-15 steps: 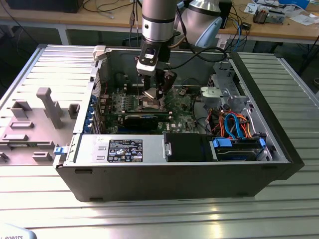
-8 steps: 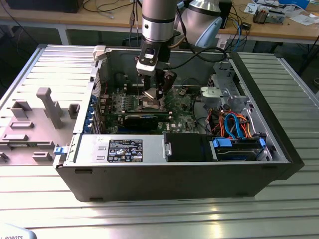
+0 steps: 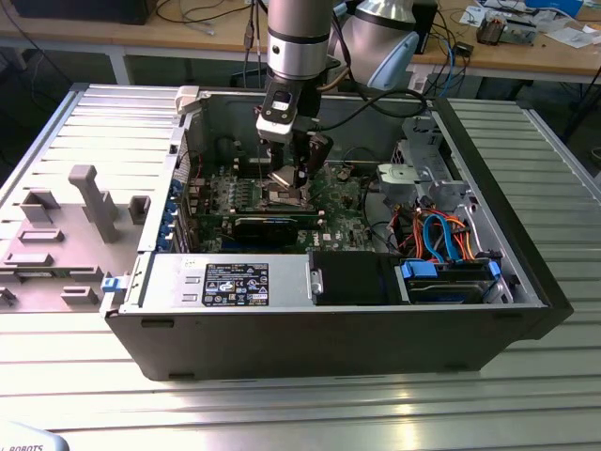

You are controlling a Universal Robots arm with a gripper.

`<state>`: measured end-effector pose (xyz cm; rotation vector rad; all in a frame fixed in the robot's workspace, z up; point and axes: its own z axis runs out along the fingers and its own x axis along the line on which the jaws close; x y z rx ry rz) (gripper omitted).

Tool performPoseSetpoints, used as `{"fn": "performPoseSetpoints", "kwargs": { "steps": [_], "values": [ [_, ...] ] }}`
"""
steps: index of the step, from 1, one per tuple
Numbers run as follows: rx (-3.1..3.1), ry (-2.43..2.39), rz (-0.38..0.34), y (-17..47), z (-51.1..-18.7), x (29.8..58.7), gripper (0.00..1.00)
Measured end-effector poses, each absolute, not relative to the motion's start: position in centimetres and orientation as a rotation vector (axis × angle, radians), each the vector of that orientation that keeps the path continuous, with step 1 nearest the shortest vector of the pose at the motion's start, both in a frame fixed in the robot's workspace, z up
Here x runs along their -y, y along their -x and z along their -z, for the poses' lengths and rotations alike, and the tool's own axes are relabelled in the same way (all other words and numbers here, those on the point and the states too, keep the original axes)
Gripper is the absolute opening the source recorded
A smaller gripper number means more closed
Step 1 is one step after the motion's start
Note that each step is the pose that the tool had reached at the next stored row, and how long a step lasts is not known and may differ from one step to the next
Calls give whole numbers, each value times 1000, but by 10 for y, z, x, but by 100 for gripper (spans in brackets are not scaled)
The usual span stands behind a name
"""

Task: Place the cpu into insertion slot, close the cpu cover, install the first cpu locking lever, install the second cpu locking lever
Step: 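Place the cpu into insertion slot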

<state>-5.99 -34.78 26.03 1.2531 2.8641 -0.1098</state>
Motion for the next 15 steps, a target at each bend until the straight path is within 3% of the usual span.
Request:
{"fn": "performPoseSetpoints", "kwargs": {
  "steps": [15],
  "values": [
    [-2855, -1270, 115, 60, -260, 348, 55]
  ]
}}
